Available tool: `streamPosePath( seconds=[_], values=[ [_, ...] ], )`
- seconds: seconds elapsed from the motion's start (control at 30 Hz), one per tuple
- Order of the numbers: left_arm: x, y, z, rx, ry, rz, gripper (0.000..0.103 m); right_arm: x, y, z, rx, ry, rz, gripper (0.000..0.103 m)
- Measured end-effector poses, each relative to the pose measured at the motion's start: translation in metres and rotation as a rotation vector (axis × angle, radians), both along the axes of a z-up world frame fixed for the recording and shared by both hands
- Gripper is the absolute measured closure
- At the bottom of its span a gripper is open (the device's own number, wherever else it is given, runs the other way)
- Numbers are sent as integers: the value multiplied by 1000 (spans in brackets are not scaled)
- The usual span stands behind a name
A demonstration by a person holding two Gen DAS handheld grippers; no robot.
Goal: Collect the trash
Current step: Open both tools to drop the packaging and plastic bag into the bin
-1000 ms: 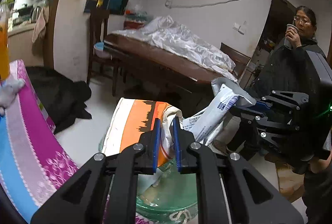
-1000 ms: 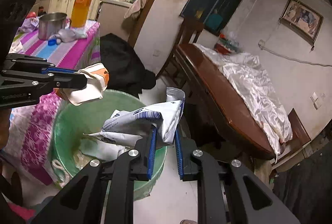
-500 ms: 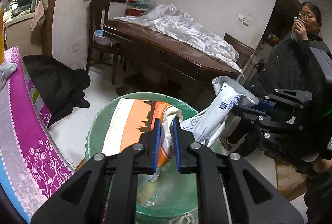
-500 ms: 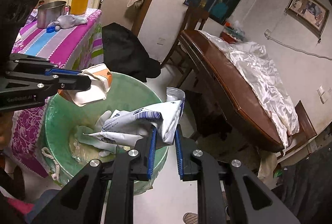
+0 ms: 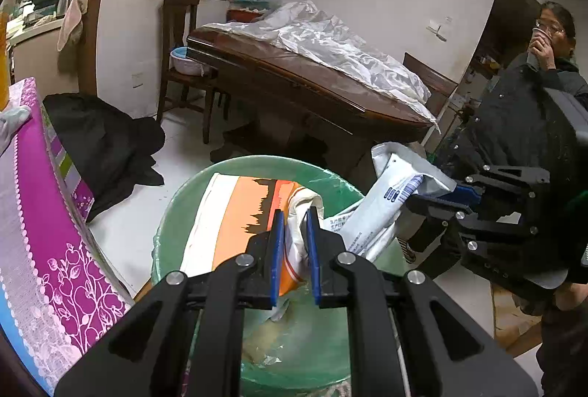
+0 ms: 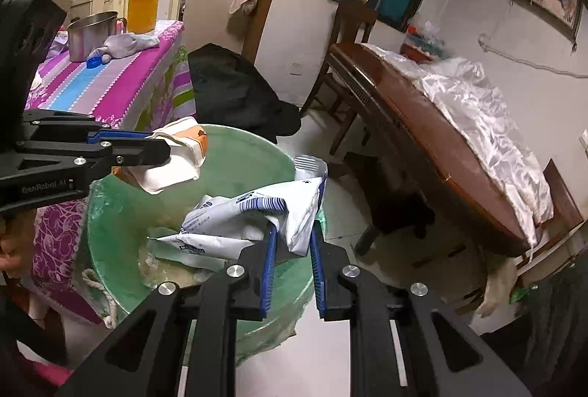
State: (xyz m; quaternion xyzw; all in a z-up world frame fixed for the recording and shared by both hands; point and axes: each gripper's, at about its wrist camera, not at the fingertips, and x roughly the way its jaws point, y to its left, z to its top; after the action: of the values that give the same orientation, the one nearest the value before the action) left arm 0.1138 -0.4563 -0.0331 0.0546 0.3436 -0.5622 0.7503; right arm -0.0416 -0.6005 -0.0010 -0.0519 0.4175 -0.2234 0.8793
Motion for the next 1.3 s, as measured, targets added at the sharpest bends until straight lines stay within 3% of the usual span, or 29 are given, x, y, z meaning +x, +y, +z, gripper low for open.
streamPosePath(
  seconds=[0.27,1.0,1.07,1.1,1.13,1.2,1.3],
  values=[
    [-4,-3,1,10,-8,6,92,-3,-10,-11,127,-44,-8,84],
    [-4,-5,-2,12,-16,-1,92,-10,-16,-11,139,-62,-7,84],
    [-4,-5,-3,16,-17,0,91,-12,-18,-9,137,-77,-11,72],
    [-3,-4,-3,14,-18,7,87,-13,-19,-8,140,-86,-14,57],
    [-1,-3,-5,18,-14,15,81,-15,-19,-8,139,-96,-18,53],
    [5,1,-5,16,-7,55,53,-17,-20,-9,142,-100,-21,49],
    [10,5,-5,12,-4,81,51,-18,-20,-9,145,-102,-24,49]
  ],
)
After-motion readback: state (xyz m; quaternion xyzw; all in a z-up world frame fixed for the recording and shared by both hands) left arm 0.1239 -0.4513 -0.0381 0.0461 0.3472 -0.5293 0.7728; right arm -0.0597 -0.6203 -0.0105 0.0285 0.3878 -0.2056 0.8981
